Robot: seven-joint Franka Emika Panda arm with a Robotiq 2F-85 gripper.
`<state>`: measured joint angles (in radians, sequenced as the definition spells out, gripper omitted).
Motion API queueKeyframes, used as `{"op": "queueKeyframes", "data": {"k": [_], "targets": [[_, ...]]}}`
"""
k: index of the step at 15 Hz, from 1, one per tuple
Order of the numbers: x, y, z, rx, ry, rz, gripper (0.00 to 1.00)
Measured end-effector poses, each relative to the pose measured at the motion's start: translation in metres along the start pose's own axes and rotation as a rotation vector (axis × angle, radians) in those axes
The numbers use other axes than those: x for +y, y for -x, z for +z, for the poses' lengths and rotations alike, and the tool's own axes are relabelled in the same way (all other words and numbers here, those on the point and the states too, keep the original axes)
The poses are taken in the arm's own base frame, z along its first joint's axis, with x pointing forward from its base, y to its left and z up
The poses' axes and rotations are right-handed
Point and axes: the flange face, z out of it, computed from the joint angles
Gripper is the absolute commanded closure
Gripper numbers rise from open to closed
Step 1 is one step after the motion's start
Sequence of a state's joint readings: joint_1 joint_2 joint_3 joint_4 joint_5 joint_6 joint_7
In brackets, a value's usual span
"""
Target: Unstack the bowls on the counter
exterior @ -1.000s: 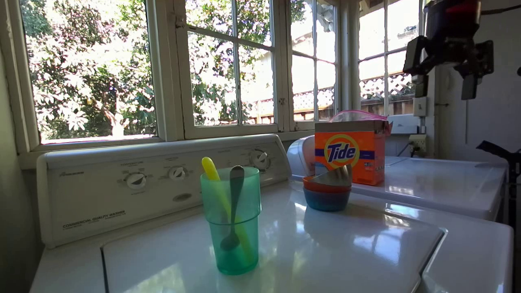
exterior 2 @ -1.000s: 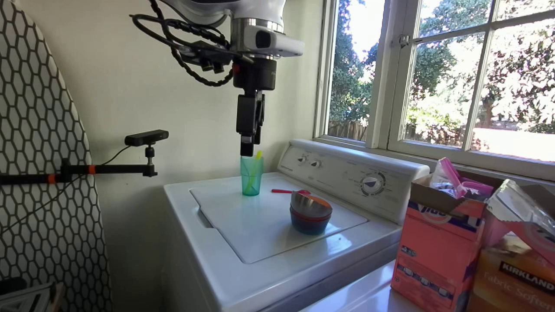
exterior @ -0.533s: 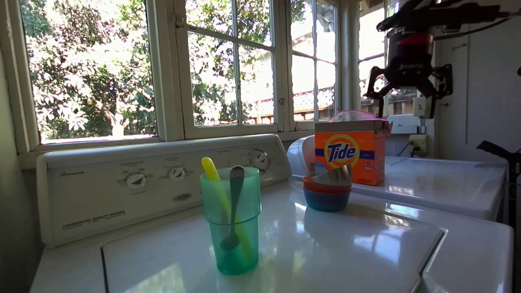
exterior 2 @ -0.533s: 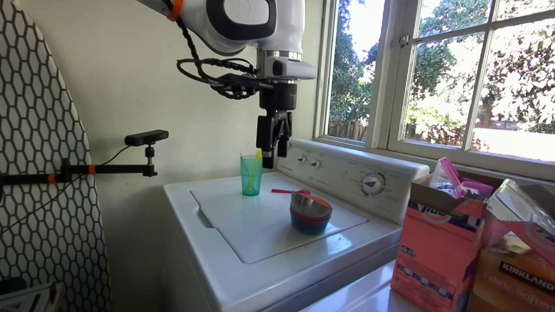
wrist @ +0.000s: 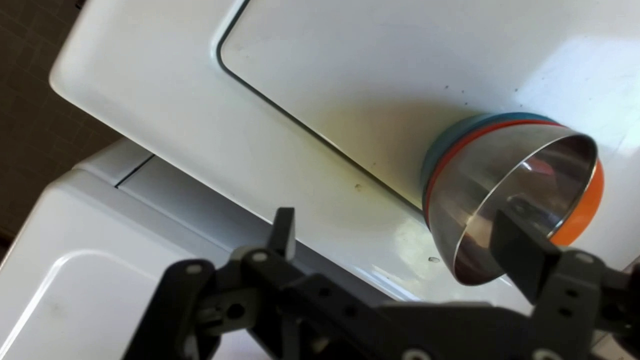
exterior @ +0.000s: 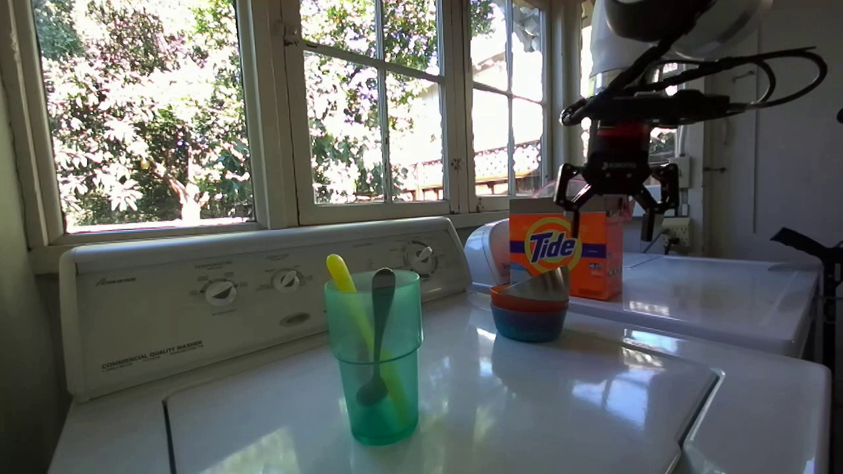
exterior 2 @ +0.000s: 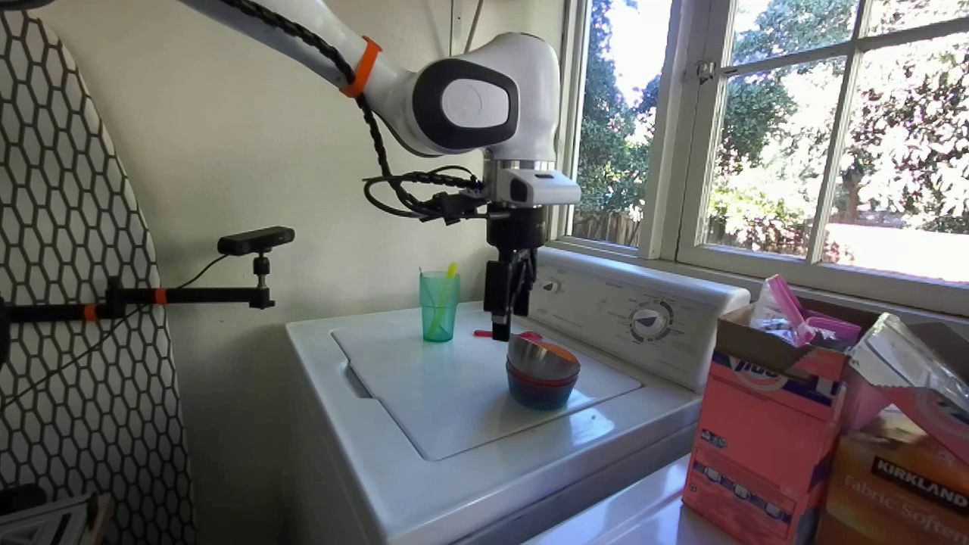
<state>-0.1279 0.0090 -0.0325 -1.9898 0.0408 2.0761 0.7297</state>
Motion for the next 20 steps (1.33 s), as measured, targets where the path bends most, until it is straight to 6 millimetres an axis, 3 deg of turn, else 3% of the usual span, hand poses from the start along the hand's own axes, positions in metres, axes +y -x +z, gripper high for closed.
{"op": "queueKeyframes", "data": {"k": [5,10,11,12,15,16,17,18,20], "targets": [[-0.011,-0.006,0.021,-0.019,0.021,-0.005,0.00],[-0.025,-0.008,0.022,-0.015,0.016,-0.012,0.02],[-0.028,-0.008,0.023,-0.014,0.015,-0.011,0.16],[-0.030,-0.008,0.024,-0.015,0.016,-0.008,0.16],[-0.036,-0.013,0.031,-0.018,0.022,0.005,0.31],[-0.038,-0.014,0.033,-0.018,0.023,0.007,0.28],[-0.041,-0.015,0.035,-0.018,0.024,0.008,0.32],[-0.043,-0.016,0.037,-0.018,0.025,0.006,0.46],[-0.048,-0.017,0.039,-0.017,0.025,0.003,0.62]]}}
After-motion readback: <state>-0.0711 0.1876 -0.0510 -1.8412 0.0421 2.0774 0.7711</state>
